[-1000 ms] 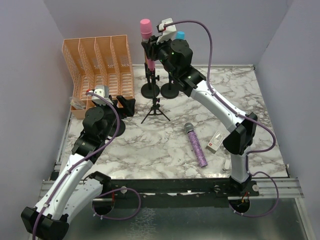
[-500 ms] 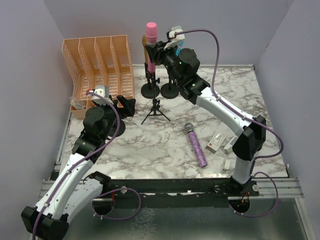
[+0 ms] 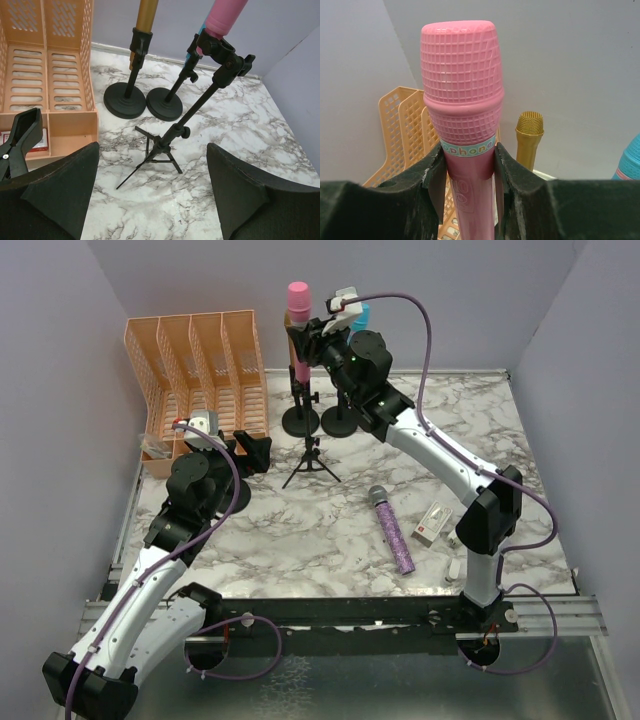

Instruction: Attach the microphones to the stand

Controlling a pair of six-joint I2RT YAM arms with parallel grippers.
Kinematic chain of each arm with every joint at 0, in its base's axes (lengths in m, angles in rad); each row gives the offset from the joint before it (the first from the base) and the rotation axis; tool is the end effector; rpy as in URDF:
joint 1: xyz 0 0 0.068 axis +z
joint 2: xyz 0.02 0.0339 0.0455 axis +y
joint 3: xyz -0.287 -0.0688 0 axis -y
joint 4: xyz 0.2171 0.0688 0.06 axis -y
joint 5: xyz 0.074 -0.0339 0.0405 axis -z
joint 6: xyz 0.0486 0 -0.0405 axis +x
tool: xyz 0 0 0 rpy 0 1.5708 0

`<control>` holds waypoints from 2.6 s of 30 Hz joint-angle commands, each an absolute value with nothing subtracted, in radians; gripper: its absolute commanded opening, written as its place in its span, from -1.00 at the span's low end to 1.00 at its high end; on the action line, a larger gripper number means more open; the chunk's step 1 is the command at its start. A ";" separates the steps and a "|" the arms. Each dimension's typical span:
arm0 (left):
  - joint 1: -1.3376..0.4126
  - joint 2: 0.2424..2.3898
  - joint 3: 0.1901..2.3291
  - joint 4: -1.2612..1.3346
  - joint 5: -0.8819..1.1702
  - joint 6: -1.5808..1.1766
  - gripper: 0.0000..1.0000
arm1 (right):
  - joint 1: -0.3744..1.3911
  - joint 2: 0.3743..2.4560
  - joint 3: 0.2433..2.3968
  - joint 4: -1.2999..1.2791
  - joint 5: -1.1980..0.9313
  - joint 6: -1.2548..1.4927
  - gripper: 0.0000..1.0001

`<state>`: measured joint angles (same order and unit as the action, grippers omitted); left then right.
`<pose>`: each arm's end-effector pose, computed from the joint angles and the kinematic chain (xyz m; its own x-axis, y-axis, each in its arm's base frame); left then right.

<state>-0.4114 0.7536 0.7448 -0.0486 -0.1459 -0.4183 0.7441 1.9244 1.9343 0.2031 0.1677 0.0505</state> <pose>0.1405 -0.0536 0.3610 -0.1547 -0.3710 -0.9157 0.2186 0.8910 -0.3979 0.3403 0.3022 0.4707 0.1277 0.1852 -0.9744 -0.5549 0.8276 0.0846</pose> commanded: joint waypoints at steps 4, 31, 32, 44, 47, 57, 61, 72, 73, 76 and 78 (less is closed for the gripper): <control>-0.405 0.757 0.762 -0.046 -0.152 -0.410 0.75 | 0.753 2.011 1.829 -0.056 0.153 0.015 -0.63; -0.406 0.781 0.812 -0.034 -0.162 -0.372 0.75 | 0.753 2.038 1.805 -0.164 0.093 0.075 -0.42; -0.406 0.783 0.819 -0.029 -0.162 -0.365 0.75 | 0.753 2.044 1.858 -0.195 0.100 0.082 -0.32; -0.406 0.843 0.910 -0.025 -0.270 -0.263 0.79 | 0.752 1.983 2.175 -0.290 0.145 0.083 0.51; -0.407 0.860 0.913 -0.036 -0.317 -0.246 0.80 | 0.752 1.911 2.093 -0.264 0.129 0.094 0.57; -0.404 0.958 0.971 -0.203 -0.588 -0.206 0.85 | 0.752 1.595 1.744 -0.162 0.050 0.175 0.60; -0.384 1.045 1.048 -0.297 -0.666 -0.178 0.87 | 0.752 1.486 1.581 -0.134 0.020 0.192 0.60; -0.323 1.207 1.108 -0.462 -0.567 -0.148 0.64 | 0.752 1.328 1.366 -0.161 0.095 0.254 0.60; -0.321 1.211 1.110 -0.465 -0.572 -0.144 0.64 | 0.753 1.315 1.347 -0.166 0.091 0.260 0.60; -0.311 1.223 1.121 -0.468 -0.550 -0.141 0.55 | 0.752 1.292 1.308 -0.195 0.086 0.271 0.59; -0.306 1.242 1.130 -0.479 -0.531 -0.138 0.42 | 0.752 1.277 1.284 -0.210 0.087 0.278 0.60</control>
<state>-0.3195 1.2217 1.0817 -0.4370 -0.5579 -0.1593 0.7471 1.3205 1.3209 -0.1749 0.0837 0.2470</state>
